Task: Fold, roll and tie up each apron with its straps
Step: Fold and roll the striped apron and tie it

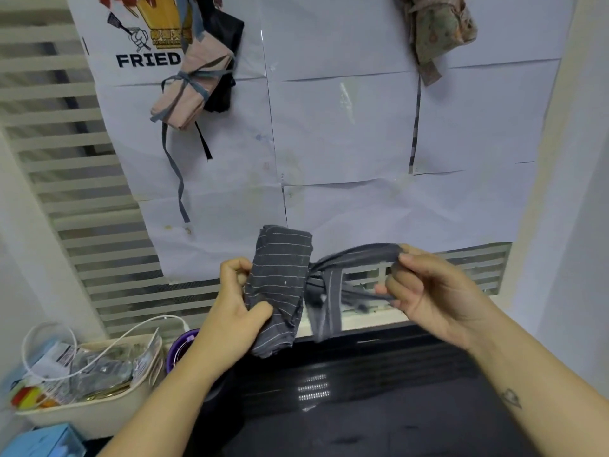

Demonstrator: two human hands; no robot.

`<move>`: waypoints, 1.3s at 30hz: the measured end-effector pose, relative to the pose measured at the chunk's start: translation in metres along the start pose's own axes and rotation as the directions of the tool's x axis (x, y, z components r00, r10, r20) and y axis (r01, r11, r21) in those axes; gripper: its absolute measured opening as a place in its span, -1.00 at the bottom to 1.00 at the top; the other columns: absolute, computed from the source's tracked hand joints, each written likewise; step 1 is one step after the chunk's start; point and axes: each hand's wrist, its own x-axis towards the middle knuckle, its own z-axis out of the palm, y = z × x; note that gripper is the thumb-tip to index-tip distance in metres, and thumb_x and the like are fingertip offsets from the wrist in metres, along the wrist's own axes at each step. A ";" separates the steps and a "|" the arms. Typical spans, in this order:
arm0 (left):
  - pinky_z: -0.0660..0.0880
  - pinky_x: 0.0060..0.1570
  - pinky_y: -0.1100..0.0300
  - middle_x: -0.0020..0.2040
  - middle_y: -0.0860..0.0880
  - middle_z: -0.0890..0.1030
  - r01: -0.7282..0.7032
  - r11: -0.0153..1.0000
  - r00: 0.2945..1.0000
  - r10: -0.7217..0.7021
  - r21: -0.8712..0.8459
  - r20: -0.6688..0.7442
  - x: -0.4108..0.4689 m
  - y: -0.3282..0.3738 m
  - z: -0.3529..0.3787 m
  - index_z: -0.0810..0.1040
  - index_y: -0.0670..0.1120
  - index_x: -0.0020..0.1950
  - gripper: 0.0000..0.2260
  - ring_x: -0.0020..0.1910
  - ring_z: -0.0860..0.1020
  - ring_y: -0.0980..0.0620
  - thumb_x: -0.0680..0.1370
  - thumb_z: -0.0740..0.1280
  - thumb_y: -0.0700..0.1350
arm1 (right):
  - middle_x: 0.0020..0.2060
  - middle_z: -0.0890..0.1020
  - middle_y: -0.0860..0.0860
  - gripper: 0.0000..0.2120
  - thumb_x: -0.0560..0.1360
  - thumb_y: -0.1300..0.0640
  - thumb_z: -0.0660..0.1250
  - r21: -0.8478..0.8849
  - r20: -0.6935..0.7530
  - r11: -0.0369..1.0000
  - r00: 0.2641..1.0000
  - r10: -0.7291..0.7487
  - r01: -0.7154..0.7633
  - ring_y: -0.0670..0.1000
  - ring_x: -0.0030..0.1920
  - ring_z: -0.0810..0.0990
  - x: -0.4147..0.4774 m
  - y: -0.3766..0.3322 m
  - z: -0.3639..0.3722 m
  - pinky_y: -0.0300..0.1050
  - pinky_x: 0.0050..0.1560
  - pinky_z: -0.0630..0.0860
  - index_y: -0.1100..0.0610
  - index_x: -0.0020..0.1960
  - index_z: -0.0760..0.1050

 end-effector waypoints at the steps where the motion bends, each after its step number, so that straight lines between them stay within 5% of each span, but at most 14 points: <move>1: 0.36 -0.21 0.54 0.04 0.10 0.51 0.000 1.000 1.000 0.000 -0.010 -0.019 0.001 0.000 0.001 0.21 0.16 0.03 -0.55 -0.16 0.52 0.36 0.49 0.28 -0.38 | -0.56 0.46 0.00 -0.73 0.17 0.09 0.63 -0.005 0.062 0.996 0.994 0.087 -0.087 -0.06 -0.56 0.45 -0.004 -0.002 0.002 -0.10 -0.17 0.61 0.14 -0.23 0.63; 4: 0.40 -0.13 0.44 0.02 0.13 0.51 0.016 0.995 0.997 -0.024 -0.103 -0.070 0.005 0.001 0.005 0.23 0.15 0.04 -0.55 -0.16 0.53 0.37 0.51 0.25 -0.41 | -0.12 0.68 0.16 -0.77 0.50 0.09 0.35 -0.197 0.277 0.933 0.895 0.349 -0.302 -0.03 -0.46 0.61 -0.014 0.003 0.014 -0.03 -0.03 0.62 0.19 0.08 0.61; 7: 0.44 -0.07 0.22 0.07 0.07 0.53 0.071 0.965 0.994 -0.088 -0.254 -0.059 0.008 0.001 0.010 0.27 0.16 0.08 -0.54 -0.12 0.56 0.25 0.50 0.24 -0.41 | 0.11 0.63 0.22 -0.78 0.57 0.21 0.21 -0.485 0.094 0.789 0.874 0.476 -0.378 0.04 -0.44 0.63 -0.016 0.019 0.024 0.06 0.00 0.60 0.24 0.19 0.42; 12: 0.49 -0.19 0.19 -0.07 -0.01 0.59 0.149 0.857 0.982 -0.189 -0.493 -0.031 0.010 -0.001 0.013 0.34 0.02 0.25 -0.39 -0.20 0.58 0.11 0.21 0.26 -0.26 | -0.23 0.63 -0.03 -0.79 0.49 0.32 0.37 -0.736 -0.136 0.625 0.961 0.242 -0.261 -0.05 -0.39 0.57 -0.006 0.026 0.036 0.03 -0.02 0.57 0.19 0.09 0.46; 15: 0.51 -0.32 0.27 -0.30 0.10 0.61 0.140 0.848 0.986 -0.165 -0.512 -0.003 0.009 -0.002 0.013 0.33 -0.04 0.30 -0.33 -0.32 0.57 0.18 0.18 0.23 -0.29 | -0.42 0.50 -0.27 -0.72 0.31 0.11 0.57 -0.881 -0.079 0.452 0.986 0.148 -0.138 -0.18 -0.37 0.39 -0.007 0.025 0.055 -0.35 -0.22 0.43 0.00 -0.05 0.54; 18: 0.50 -0.31 0.32 -0.28 0.10 0.61 0.094 0.881 0.995 -0.098 -0.464 0.016 0.008 -0.004 0.013 0.32 -0.09 0.32 -0.33 -0.29 0.56 0.18 0.19 0.25 -0.32 | -0.32 0.48 -0.26 -0.64 0.19 -0.07 0.61 -0.946 -0.033 0.323 0.999 0.031 -0.041 -0.25 -0.30 0.38 -0.012 0.035 0.066 -0.39 -0.20 0.42 -0.10 -0.14 0.49; 20: 0.50 -0.26 0.30 -0.23 0.08 0.62 0.057 0.911 0.998 -0.052 -0.408 0.024 0.007 -0.006 0.010 0.35 -0.10 0.28 -0.38 -0.24 0.57 0.14 0.21 0.27 -0.32 | -0.33 0.50 -0.19 -0.65 0.16 -0.15 0.58 -0.931 -0.039 0.366 0.996 -0.080 -0.007 -0.24 -0.30 0.41 -0.013 0.039 0.068 -0.39 -0.18 0.44 -0.08 -0.21 0.50; 24: 0.51 -0.12 0.32 -0.10 0.11 0.66 0.017 0.969 0.997 0.004 -0.248 0.081 0.005 -0.007 0.004 0.37 -0.01 0.30 -0.43 -0.11 0.62 0.15 0.34 0.38 -0.33 | -0.35 0.67 -0.14 -0.90 0.19 -0.11 0.43 -0.733 -0.032 0.678 0.993 -0.113 0.053 -0.24 -0.29 0.62 -0.009 0.031 0.068 -0.43 -0.21 0.50 -0.12 -0.35 0.66; 27: 0.51 -0.01 0.29 0.02 0.12 0.66 0.032 0.980 0.992 -0.007 -0.197 0.124 0.004 -0.012 0.005 0.38 0.03 0.31 -0.46 -0.01 0.63 0.15 0.43 0.38 -0.38 | -0.14 0.72 0.01 -0.60 0.17 -0.24 0.53 -0.449 0.051 0.872 0.980 -0.190 0.193 -0.08 -0.06 0.68 -0.002 0.028 0.064 -0.29 -0.05 0.55 0.02 -0.15 0.71; 31: 0.49 0.03 0.32 0.07 0.14 0.64 0.045 0.979 0.992 -0.019 -0.201 0.127 0.003 -0.016 0.008 0.41 0.04 0.27 -0.47 0.06 0.60 0.18 0.44 0.39 -0.42 | 0.10 0.66 0.07 -0.29 -0.02 -0.09 0.67 -0.284 -0.094 0.945 0.976 -0.197 0.164 0.02 0.02 0.68 0.011 0.026 0.055 -0.19 -0.08 0.60 0.05 0.10 0.62; 34: 0.50 0.02 0.32 0.06 0.10 0.64 0.037 0.974 0.990 -0.006 -0.222 0.139 0.004 -0.016 0.009 0.42 0.02 0.29 -0.46 0.06 0.61 0.16 0.43 0.40 -0.42 | 0.24 0.58 0.02 -0.02 -0.15 -0.12 0.70 -0.366 -0.202 0.930 0.974 -0.100 0.020 0.00 0.16 0.62 0.015 0.026 0.045 -0.18 0.05 0.59 0.03 0.22 0.47; 37: 0.50 0.04 0.27 0.07 0.08 0.65 0.060 0.958 0.988 -0.017 -0.280 0.153 0.004 -0.016 0.008 0.46 0.03 0.25 -0.46 0.07 0.60 0.14 0.33 0.50 -0.22 | 0.23 0.59 0.06 -0.05 -0.12 -0.09 0.69 -0.451 -0.160 0.893 0.984 -0.081 0.001 -0.03 0.17 0.61 0.014 0.025 0.042 -0.26 0.00 0.58 -0.02 0.22 0.45; 39: 0.52 -0.01 0.23 0.05 0.01 0.66 0.124 0.918 0.984 -0.064 -0.377 0.167 0.005 -0.017 0.007 0.49 -0.02 0.20 -0.42 0.05 0.62 0.06 0.20 0.49 -0.07 | 0.05 0.67 0.11 -0.13 -0.11 -0.04 0.70 -0.362 -0.098 0.930 0.989 -0.111 0.068 0.01 0.01 0.68 0.013 0.019 0.041 -0.28 -0.12 0.57 0.06 0.16 0.53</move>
